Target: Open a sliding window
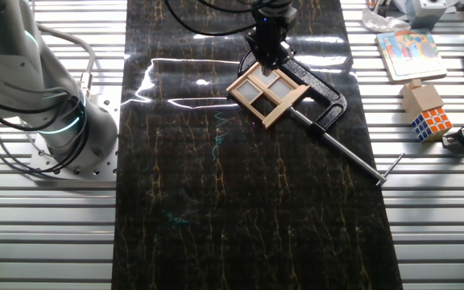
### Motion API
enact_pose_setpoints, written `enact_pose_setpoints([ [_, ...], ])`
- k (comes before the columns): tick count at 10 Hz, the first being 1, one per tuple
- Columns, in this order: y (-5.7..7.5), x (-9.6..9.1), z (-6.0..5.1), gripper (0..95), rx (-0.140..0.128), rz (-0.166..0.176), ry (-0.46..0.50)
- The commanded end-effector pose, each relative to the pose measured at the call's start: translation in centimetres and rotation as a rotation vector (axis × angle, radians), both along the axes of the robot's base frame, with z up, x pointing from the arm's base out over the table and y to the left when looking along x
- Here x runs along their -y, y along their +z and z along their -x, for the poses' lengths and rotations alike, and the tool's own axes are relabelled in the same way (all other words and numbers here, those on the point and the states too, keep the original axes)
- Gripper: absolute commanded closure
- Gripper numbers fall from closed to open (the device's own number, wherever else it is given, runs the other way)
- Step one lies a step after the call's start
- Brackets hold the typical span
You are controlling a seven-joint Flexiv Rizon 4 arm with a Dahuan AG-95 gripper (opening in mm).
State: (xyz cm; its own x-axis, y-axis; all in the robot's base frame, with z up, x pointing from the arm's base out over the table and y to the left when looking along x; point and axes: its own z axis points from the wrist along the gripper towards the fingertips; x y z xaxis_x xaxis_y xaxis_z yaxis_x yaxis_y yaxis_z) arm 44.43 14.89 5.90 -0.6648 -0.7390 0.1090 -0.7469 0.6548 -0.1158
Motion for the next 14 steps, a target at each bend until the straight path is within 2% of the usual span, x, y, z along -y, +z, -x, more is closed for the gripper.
enact_pose_setpoints([
  [1,-0.2,-0.2,-0.4,95.0,-0.008,-0.007,-0.006],
  [6,-1.1,-0.5,-1.2,95.0,-0.046,-0.046,-0.016],
  [10,-1.7,-0.7,-1.7,95.0,-0.051,-0.066,-0.008],
  [13,-1.8,-0.7,-1.7,95.0,-0.056,-0.064,-0.001],
  [14,-2.2,-0.7,-1.6,95.0,-0.057,-0.068,0.001],
])
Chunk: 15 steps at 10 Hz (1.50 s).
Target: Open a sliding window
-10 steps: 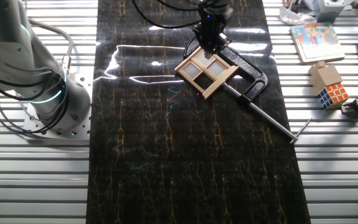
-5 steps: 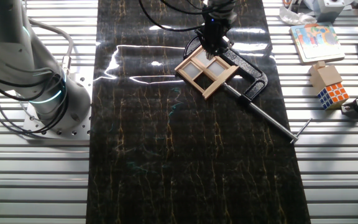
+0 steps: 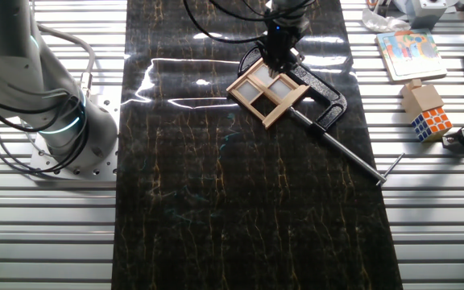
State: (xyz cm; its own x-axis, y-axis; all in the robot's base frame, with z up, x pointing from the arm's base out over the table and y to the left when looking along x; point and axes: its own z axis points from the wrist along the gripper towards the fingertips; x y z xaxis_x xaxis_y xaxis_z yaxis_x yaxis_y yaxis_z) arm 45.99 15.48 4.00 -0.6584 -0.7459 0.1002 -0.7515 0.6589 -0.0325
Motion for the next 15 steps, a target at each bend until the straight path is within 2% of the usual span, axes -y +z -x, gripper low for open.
enact_pose_setpoints([
  [1,-0.7,-0.2,0.0,95.0,-0.001,-0.013,-0.001],
  [7,-1.8,-0.3,0.3,95.0,-0.003,-0.029,0.002],
  [15,-2.0,-0.3,0.4,95.0,0.0,-0.038,-0.006],
])
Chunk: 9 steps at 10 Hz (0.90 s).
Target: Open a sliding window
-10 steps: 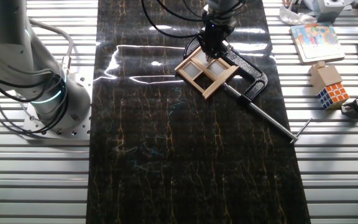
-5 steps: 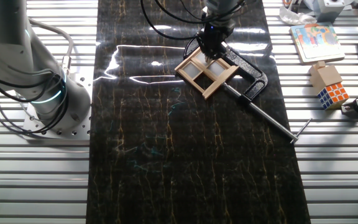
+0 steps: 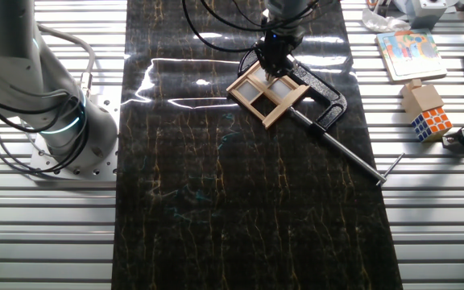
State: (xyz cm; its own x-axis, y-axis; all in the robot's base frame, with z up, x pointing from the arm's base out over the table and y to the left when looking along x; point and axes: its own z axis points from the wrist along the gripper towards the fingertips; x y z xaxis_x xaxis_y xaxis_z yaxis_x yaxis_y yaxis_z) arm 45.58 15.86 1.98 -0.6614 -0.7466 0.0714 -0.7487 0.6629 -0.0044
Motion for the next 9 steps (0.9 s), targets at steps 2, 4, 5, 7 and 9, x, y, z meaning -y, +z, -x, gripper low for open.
enact_pose_setpoints([
  [2,0.01,0.05,0.0,95.0,0.001,0.0,-0.002],
  [4,-0.02,0.0,0.03,95.0,-0.005,-0.012,-0.004],
  [5,-0.02,0.0,0.04,95.0,-0.005,-0.015,-0.005],
  [7,-0.02,-0.01,0.04,95.0,-0.009,-0.025,-0.013],
  [9,-0.08,-0.22,0.09,95.0,-0.012,-0.042,-0.032],
])
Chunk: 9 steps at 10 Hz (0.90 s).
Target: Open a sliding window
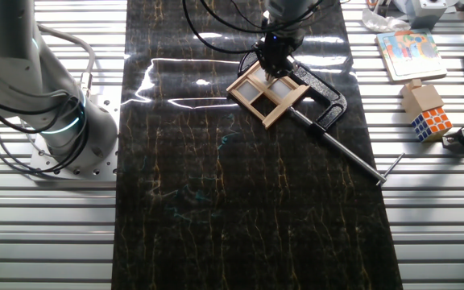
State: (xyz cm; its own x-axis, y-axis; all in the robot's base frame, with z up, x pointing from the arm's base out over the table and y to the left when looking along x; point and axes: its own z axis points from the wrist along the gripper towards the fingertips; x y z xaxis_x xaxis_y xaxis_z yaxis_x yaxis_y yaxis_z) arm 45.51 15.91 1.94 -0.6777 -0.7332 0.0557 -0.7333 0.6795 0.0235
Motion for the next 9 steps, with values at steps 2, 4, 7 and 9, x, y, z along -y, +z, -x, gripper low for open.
enact_pose_setpoints([
  [2,-0.1,-0.4,0.07,95.0,-0.004,-0.011,-0.014],
  [4,-0.12,-0.43,0.09,95.0,-0.004,-0.01,-0.011],
  [7,-0.11,-0.39,0.08,95.0,-0.002,-0.011,-0.006],
  [9,-0.06,-0.19,0.03,95.0,0.0,-0.012,-0.001],
])
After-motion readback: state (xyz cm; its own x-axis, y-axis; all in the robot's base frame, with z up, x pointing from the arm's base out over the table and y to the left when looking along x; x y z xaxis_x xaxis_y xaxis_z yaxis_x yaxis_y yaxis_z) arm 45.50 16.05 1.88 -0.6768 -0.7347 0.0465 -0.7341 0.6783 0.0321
